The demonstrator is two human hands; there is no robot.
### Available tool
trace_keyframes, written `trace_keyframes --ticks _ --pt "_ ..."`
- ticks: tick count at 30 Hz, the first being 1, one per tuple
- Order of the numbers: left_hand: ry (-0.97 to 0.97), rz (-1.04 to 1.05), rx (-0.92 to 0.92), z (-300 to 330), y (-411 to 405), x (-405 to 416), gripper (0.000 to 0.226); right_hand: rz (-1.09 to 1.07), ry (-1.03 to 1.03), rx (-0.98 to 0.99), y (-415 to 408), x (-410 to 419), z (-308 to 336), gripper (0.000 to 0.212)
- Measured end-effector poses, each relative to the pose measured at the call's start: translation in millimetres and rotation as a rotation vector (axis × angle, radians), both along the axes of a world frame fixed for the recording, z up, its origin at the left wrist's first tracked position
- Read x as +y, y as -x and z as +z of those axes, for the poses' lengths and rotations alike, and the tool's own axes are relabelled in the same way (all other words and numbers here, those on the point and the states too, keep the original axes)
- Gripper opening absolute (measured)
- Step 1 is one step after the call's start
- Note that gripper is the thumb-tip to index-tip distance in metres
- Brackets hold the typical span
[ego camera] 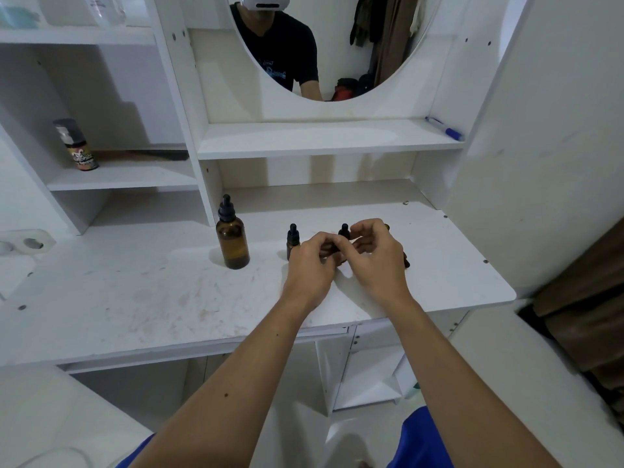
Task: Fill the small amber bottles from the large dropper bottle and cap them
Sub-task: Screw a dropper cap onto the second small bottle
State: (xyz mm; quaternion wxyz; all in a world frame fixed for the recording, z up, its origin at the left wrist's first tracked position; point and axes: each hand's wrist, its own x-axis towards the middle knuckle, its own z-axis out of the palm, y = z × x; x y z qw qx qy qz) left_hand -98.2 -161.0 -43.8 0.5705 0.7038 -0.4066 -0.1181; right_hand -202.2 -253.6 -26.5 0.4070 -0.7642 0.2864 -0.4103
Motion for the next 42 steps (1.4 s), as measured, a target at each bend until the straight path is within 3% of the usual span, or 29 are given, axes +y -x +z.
trace_keyframes --ticks 5,10,13,17,19,26,32,42 --pt "0.004 0.023 0.011 0.7 -0.3 -2.1 0.023 0.013 0.072 0.030 0.4 -2.1 -3.2 0.014" --pt "0.000 0.029 0.004 1.2 1.0 -2.4 0.023 0.021 0.116 0.045 -1.4 -3.1 -4.9 0.022" --pt "-0.003 0.030 0.014 0.4 0.9 -3.2 0.024 0.004 0.109 0.056 -0.9 -5.3 -6.2 0.013" --pt "-0.001 0.039 0.005 1.3 2.0 -2.7 0.024 0.019 0.147 0.054 -2.0 -5.2 -6.6 0.026" --pt "-0.002 0.041 0.013 1.3 1.4 -3.3 0.023 0.027 0.193 0.059 -3.1 -6.8 -6.8 0.021" --pt "-0.017 0.050 0.003 0.8 0.7 -5.3 0.025 0.047 0.139 0.062 -2.6 -6.9 -6.9 0.027" --pt "-0.018 0.075 0.027 1.0 0.8 -5.3 0.024 0.030 0.152 0.042 -4.3 -8.4 -5.7 0.015" --pt "-0.034 0.101 -0.024 2.8 3.6 -6.4 0.025 -0.019 0.155 0.065 -8.5 -4.7 -8.7 0.016"
